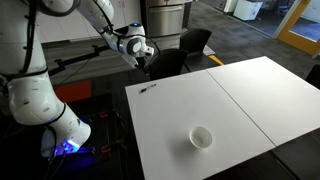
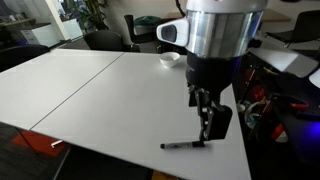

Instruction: Pick the pen on the table and put it in the bowl

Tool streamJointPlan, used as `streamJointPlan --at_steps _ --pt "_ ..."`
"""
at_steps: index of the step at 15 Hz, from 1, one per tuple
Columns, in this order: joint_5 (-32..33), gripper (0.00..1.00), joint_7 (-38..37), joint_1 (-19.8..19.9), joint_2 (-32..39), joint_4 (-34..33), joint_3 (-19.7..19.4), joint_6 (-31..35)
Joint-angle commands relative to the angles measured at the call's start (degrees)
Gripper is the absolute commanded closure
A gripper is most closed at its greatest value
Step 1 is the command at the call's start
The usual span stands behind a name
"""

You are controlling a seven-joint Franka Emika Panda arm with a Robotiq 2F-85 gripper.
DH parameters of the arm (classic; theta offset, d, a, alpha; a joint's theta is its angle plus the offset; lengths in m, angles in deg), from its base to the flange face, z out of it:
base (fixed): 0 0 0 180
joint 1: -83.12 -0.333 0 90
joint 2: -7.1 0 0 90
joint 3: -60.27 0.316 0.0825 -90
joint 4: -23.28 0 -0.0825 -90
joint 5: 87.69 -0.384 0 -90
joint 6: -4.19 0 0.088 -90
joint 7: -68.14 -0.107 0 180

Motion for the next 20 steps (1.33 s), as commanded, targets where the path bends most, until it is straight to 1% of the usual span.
streamJointPlan --at_steps 1,3,5,10,15,19,20 --pt "-1.33 0.00 3.05 -0.46 5.10 -1.44 -0.65 7.27" --pt "-1.78 0.00 4.89 -0.41 8.29 -2.32 -0.87 10.00" --pt "-2.50 0.00 6.26 -0.40 10.86 -3.51 -1.10 10.22" --pt "-3.10 0.00 7.74 -1.24 15.38 -7.40 -2.89 7.67" --pt "-1.97 0.00 6.27 -3.83 18.90 -10.82 -6.29 6.31" --pt "-1.81 0.00 5.91 -5.39 21.17 -12.96 -8.13 5.68" --pt "-1.80 0.03 5.86 -5.70 21.64 -13.38 -8.47 5.52"
